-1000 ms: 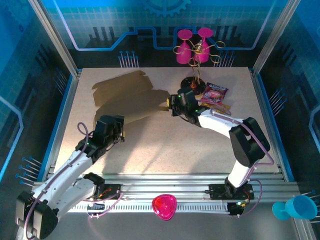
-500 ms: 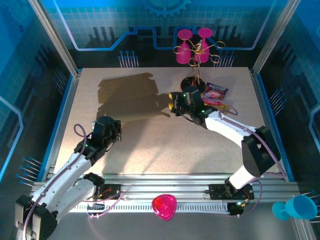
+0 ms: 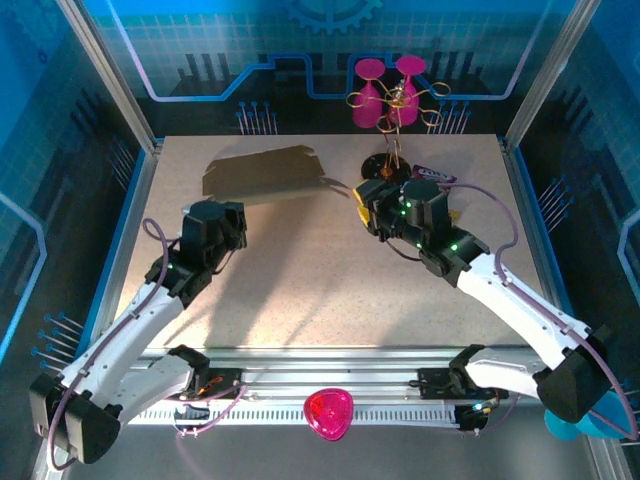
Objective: Fold the paper box
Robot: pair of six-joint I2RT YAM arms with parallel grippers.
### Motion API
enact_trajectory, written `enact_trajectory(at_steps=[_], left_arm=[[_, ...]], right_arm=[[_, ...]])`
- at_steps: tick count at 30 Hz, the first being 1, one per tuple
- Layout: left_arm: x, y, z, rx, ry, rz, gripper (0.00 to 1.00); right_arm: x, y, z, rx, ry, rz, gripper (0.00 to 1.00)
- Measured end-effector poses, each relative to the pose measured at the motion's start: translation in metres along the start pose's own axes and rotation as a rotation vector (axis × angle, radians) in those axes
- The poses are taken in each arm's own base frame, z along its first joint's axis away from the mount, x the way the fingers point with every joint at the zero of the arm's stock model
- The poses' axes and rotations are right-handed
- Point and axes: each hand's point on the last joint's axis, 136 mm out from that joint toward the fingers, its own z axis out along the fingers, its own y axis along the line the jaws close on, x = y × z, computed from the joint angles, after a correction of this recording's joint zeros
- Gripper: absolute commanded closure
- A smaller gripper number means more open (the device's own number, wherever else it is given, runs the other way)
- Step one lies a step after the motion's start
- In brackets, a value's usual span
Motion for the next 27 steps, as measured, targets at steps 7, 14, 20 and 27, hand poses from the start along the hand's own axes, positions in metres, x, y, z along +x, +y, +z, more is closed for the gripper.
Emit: enact_trajectory(at_steps=[7, 14, 20, 27], left_arm=[[0.013, -0.057, 0.001, 0.100, 0.021, 0.006, 1.00], [0.021, -0.065, 0.004, 0.123, 0.039, 0.011, 1.00], [0.025, -0.066, 0.003, 0.127, 0.050, 0.029, 1.00], [0.028, -0.066, 0.002, 0.127, 0.056, 0.034, 1.00]], right_arm=[[0.048, 0.025, 0.021, -0.015, 0.055, -0.021, 0.42], [0.078, 0.068, 0.056, -0.098, 0.059, 0.050, 0.41], [0.077, 0.074, 0.088, -0.108, 0.028, 0.098, 0.49], [0.078, 0.066, 0.116, -0.086, 0.014, 0.113, 0.74]])
